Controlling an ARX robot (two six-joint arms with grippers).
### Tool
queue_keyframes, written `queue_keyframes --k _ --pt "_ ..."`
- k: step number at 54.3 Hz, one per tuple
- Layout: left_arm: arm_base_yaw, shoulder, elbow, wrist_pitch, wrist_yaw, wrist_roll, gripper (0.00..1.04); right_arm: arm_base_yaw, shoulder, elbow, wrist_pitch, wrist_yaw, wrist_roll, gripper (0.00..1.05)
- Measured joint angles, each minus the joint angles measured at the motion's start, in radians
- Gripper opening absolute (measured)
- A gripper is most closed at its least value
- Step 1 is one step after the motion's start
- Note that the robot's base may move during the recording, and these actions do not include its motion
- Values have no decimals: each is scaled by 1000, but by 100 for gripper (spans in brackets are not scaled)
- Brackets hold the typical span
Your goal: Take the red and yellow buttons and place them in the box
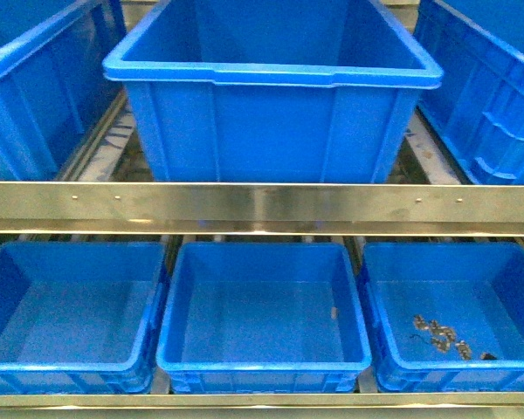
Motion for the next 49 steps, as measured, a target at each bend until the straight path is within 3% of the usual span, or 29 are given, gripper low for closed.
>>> queue_keyframes --k 49 --pt "0 0 0 0 -1 0 97 -3 -2 -1 0 -3 -1 97"
